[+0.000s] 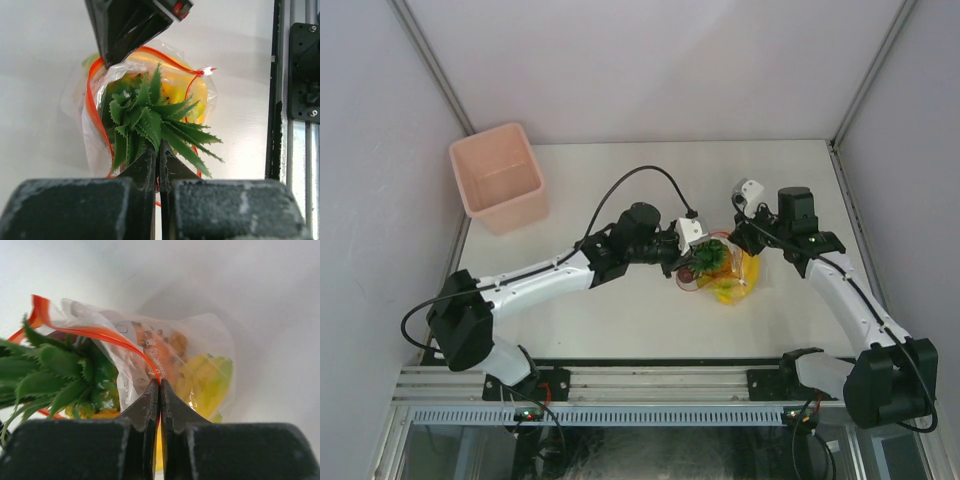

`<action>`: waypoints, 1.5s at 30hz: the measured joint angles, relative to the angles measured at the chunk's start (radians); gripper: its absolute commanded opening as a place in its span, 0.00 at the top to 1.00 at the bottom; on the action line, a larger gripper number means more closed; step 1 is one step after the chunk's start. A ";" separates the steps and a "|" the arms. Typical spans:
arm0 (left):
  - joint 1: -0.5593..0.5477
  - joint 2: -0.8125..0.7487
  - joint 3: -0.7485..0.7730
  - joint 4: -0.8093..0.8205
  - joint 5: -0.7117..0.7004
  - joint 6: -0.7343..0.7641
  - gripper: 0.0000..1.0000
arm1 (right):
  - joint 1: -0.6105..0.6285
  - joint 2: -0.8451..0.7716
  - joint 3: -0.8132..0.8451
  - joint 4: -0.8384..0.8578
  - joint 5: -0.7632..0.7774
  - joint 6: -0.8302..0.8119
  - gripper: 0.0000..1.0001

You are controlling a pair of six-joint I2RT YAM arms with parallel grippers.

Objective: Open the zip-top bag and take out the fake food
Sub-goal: Pick up the fake fruit from the zipper food storage bag.

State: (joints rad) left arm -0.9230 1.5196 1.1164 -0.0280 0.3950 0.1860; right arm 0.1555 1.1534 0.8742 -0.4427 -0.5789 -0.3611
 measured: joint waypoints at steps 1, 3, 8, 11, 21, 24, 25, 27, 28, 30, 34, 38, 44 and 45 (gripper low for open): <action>-0.006 -0.005 0.000 0.000 -0.002 0.016 1.00 | 0.014 0.001 0.000 0.006 0.029 -0.002 1.00; -0.015 -0.013 0.000 0.002 -0.009 0.044 1.00 | 0.032 0.005 0.000 0.018 0.071 -0.004 1.00; -0.015 -0.015 -0.003 0.034 -0.035 0.050 1.00 | 0.035 0.011 -0.002 0.039 0.122 -0.007 1.00; 0.008 -0.023 -0.035 0.109 -0.032 -0.003 1.00 | 0.016 0.010 -0.002 0.049 0.126 -0.007 1.00; 0.079 -0.093 -0.258 0.428 0.043 -0.229 1.00 | 0.002 0.008 -0.016 0.051 0.117 -0.007 1.00; 0.054 -0.095 -0.258 0.437 0.043 -0.203 1.00 | 0.003 0.009 -0.016 0.051 0.138 -0.007 1.00; 0.045 -0.097 -0.258 0.435 0.039 -0.191 1.00 | 0.000 0.010 -0.017 0.051 0.147 -0.006 1.00; 0.036 -0.108 -0.259 0.428 0.023 -0.171 1.00 | -0.013 0.014 -0.017 0.051 0.155 -0.004 1.00; 0.034 -0.118 -0.263 0.428 0.016 -0.164 1.00 | -0.021 0.015 -0.017 0.051 0.157 -0.002 1.00; 0.037 -0.143 -0.277 0.430 -0.002 -0.159 1.00 | -0.034 0.014 -0.018 0.051 0.155 0.002 1.00; 0.049 -0.164 -0.320 0.473 -0.024 -0.179 1.00 | -0.042 0.014 -0.019 0.051 0.143 0.003 1.00; 0.056 -0.165 -0.385 0.550 -0.029 -0.232 1.00 | -0.072 0.006 -0.036 0.058 0.068 0.013 1.00; 0.069 -0.161 -0.422 0.718 -0.016 -0.367 1.00 | -0.101 0.005 -0.045 0.072 -0.010 0.047 1.00; 0.076 -0.160 -0.436 0.764 -0.015 -0.396 1.00 | -0.115 0.005 -0.045 0.076 -0.022 0.055 1.00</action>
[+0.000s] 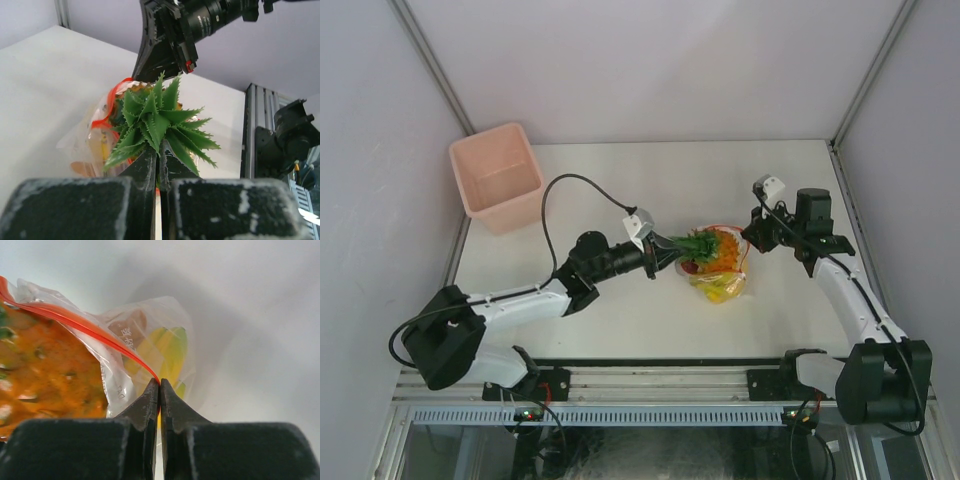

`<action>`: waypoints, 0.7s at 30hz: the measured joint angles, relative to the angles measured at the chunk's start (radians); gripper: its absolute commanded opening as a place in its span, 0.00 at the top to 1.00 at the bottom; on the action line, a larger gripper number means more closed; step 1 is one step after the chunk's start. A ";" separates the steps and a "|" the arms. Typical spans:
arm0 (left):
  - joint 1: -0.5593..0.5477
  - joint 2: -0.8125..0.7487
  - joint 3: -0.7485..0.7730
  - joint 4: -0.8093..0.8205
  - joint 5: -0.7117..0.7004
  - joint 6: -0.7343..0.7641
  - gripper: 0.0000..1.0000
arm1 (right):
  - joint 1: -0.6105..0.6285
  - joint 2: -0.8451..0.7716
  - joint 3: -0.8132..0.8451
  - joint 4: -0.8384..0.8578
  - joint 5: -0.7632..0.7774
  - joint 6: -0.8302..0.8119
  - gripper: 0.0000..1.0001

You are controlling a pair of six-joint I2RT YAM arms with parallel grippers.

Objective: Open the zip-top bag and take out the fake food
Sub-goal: Pick up the fake fruit from the zipper food storage bag.

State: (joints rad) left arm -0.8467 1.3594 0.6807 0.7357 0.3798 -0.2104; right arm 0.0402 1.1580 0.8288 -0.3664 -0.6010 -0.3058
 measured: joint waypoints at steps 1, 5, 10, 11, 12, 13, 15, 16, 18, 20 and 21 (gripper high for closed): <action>0.006 0.001 -0.020 0.050 0.000 -0.035 1.00 | -0.013 0.000 0.000 0.004 -0.008 0.008 1.00; 0.030 0.008 -0.040 0.114 0.002 -0.089 1.00 | -0.038 0.000 0.000 0.010 -0.027 0.023 1.00; 0.032 0.062 -0.038 0.223 0.026 -0.177 1.00 | -0.025 0.003 0.000 0.017 -0.037 0.029 1.00; 0.032 0.083 -0.037 0.257 0.029 -0.201 1.00 | -0.020 0.007 0.000 0.019 -0.037 0.030 1.00; 0.032 0.106 -0.035 0.293 0.034 -0.225 1.00 | -0.018 0.011 0.000 0.020 -0.039 0.032 1.00; 0.032 0.132 -0.034 0.328 0.038 -0.252 1.00 | -0.018 0.017 0.000 0.021 -0.042 0.035 1.00; 0.032 0.178 -0.026 0.391 0.043 -0.305 1.00 | -0.021 0.026 -0.002 0.027 -0.051 0.041 1.00; 0.032 0.203 -0.018 0.427 0.045 -0.336 1.00 | -0.027 0.032 -0.002 0.027 -0.056 0.045 1.00; 0.032 0.225 -0.004 0.463 0.048 -0.379 1.00 | -0.038 0.038 -0.003 0.028 -0.067 0.055 1.00; 0.032 0.234 0.019 0.491 0.054 -0.421 1.00 | -0.051 0.039 -0.005 0.029 -0.083 0.065 1.00; 0.032 0.235 0.030 0.505 0.057 -0.437 1.00 | -0.056 0.039 -0.006 0.032 -0.094 0.072 1.00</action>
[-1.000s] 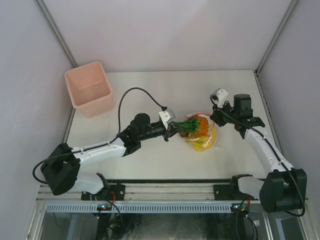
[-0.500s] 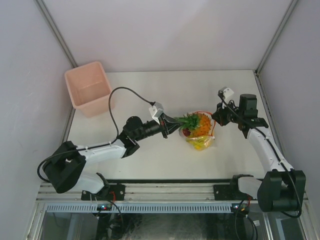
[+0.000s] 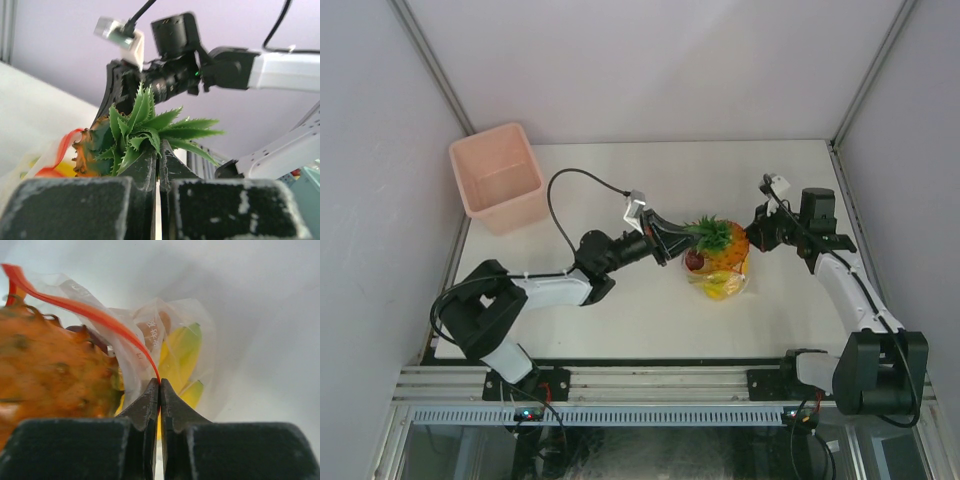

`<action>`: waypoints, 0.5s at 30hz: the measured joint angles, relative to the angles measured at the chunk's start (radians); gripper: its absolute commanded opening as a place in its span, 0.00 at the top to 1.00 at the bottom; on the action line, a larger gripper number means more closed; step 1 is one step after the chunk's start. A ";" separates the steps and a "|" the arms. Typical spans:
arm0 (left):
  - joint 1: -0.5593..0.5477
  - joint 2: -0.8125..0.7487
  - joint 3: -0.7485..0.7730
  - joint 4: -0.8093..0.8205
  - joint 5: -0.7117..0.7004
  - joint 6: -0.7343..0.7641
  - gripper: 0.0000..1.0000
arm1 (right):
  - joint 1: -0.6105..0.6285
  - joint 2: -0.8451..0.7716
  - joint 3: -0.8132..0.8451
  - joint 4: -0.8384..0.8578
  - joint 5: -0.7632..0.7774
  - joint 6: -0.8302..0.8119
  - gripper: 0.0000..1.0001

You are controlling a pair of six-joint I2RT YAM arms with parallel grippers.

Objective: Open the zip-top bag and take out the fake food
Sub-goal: Pick up the fake fruit from the zipper food storage bag.

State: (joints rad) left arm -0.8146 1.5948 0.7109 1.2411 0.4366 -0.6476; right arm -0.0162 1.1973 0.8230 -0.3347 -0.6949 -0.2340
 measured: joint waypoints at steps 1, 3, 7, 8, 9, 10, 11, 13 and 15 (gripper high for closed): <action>0.000 0.001 0.009 0.012 0.005 -0.009 1.00 | -0.008 0.000 0.000 0.003 -0.015 0.007 1.00; 0.000 0.006 0.036 0.038 0.016 -0.033 1.00 | -0.020 0.000 -0.002 0.010 -0.043 0.019 1.00; 0.000 0.036 0.088 0.077 0.033 -0.068 1.00 | -0.039 -0.002 -0.014 0.032 -0.109 0.050 1.00; 0.000 0.040 0.093 0.079 0.039 -0.074 1.00 | -0.045 -0.002 -0.015 0.035 -0.118 0.056 1.00; 0.000 0.042 0.094 0.079 0.041 -0.078 1.00 | -0.048 -0.002 -0.017 0.040 -0.128 0.061 1.00; 0.000 0.041 0.094 0.079 0.043 -0.079 1.00 | -0.055 -0.002 -0.018 0.041 -0.132 0.064 1.00; 0.001 0.039 0.094 0.077 0.043 -0.080 1.00 | -0.061 -0.002 -0.018 0.042 -0.141 0.068 1.00; 0.002 0.020 0.094 0.057 0.046 -0.079 1.00 | -0.070 -0.002 -0.018 0.048 -0.153 0.074 1.00; 0.006 -0.009 0.094 0.040 0.046 -0.079 1.00 | -0.076 -0.002 -0.018 0.048 -0.161 0.076 1.00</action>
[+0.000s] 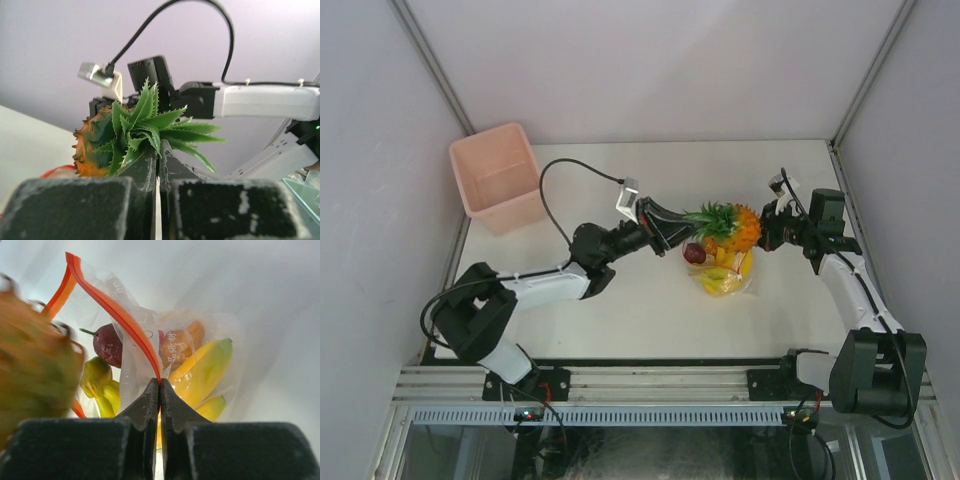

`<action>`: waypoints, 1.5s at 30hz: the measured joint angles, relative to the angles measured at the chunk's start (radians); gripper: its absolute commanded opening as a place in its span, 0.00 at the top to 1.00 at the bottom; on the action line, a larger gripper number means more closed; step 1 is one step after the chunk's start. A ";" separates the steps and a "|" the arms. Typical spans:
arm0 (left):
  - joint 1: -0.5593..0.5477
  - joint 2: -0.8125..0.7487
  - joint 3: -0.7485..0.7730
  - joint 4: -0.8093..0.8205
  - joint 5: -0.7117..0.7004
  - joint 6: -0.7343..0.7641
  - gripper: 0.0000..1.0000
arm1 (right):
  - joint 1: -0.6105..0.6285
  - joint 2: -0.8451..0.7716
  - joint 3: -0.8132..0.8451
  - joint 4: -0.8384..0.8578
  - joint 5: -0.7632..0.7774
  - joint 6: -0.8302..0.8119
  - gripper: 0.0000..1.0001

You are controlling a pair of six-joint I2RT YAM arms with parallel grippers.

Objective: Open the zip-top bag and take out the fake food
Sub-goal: Pick up the fake fruit from the zipper food storage bag, then place the fake fruit in the bin.

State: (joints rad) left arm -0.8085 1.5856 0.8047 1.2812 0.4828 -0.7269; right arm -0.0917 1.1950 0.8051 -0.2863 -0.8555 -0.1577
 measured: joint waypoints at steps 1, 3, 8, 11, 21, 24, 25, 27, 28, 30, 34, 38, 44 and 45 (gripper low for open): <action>0.004 -0.019 0.000 -0.010 0.000 0.000 1.00 | -0.001 0.000 0.000 0.000 -0.004 0.001 1.00; 0.018 -0.066 -0.002 -0.027 -0.001 0.000 1.00 | -0.003 0.000 0.000 0.000 -0.013 0.002 1.00; 0.071 -0.203 -0.037 -0.131 -0.012 0.012 1.00 | -0.006 0.000 0.000 0.000 -0.030 0.001 1.00; 0.108 -0.275 -0.062 -0.218 -0.019 0.016 1.00 | -0.006 0.000 0.000 0.000 -0.037 0.000 1.00; 0.345 -0.436 -0.073 -0.568 -0.043 0.019 1.00 | -0.006 0.000 0.000 0.000 -0.041 -0.007 1.00; 0.438 -0.465 -0.072 -0.659 -0.054 0.018 1.00 | -0.006 0.000 0.000 -0.001 -0.040 -0.010 1.00; 0.467 -0.473 -0.070 -0.686 -0.058 0.015 1.00 | -0.006 0.000 0.000 -0.001 -0.040 -0.011 1.00; 0.518 -0.488 -0.070 -0.729 -0.061 0.010 1.00 | -0.006 0.000 0.000 -0.001 -0.039 -0.011 1.00; 0.549 -0.494 -0.070 -0.752 -0.064 0.005 1.00 | -0.006 0.000 0.000 -0.001 -0.037 -0.013 1.00; 0.615 -0.504 -0.066 -0.792 -0.079 -0.005 1.00 | -0.006 0.000 0.000 -0.002 -0.036 -0.015 1.00; 0.732 -0.503 -0.019 -0.863 -0.127 -0.024 1.00 | -0.006 0.000 0.000 -0.002 -0.036 -0.019 1.00; 0.815 -0.479 0.051 -0.889 -0.200 -0.032 1.00 | -0.006 0.000 0.000 -0.002 -0.032 -0.022 1.00; 0.879 -0.418 0.109 -0.896 -0.352 -0.031 1.00 | -0.006 0.000 0.000 -0.003 -0.025 -0.026 1.00; 0.888 -0.403 0.118 -0.898 -0.372 -0.031 1.00 | -0.006 0.000 0.000 -0.004 -0.025 -0.026 1.00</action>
State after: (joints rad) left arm 0.0799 1.1828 0.9226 0.3836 0.1104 -0.7578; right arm -0.0978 1.1950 0.8051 -0.2901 -0.8803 -0.1837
